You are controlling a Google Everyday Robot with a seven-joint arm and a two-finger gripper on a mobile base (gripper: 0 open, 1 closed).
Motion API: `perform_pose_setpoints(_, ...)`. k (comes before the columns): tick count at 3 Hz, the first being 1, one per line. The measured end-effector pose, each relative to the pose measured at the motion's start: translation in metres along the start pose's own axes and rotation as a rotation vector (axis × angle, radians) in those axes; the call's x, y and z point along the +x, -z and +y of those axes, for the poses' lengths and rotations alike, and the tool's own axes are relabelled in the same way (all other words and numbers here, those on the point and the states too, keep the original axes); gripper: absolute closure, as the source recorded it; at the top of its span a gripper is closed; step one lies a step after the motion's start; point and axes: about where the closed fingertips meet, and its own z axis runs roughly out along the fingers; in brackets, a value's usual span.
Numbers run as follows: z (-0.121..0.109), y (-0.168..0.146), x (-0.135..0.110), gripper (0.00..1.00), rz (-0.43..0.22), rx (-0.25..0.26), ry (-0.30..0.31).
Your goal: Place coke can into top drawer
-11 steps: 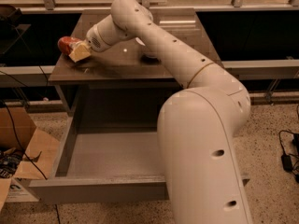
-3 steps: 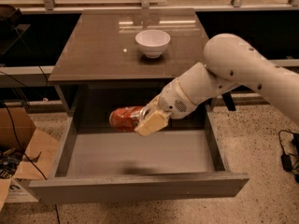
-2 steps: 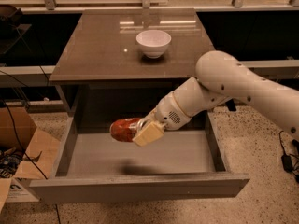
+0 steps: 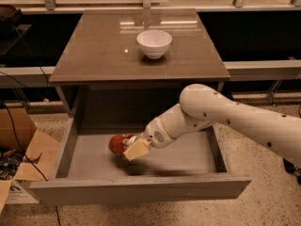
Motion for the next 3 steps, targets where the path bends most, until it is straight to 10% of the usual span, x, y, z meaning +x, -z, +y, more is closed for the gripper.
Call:
perform_pose_setpoints(1,-0.0186,-0.0251,0.0058,0.50,-0.044,0.064,-0.099)
perform_pose_setpoints(3,-0.0195,-0.0250,0.0044,0.04,-0.048,0.067,-0.097)
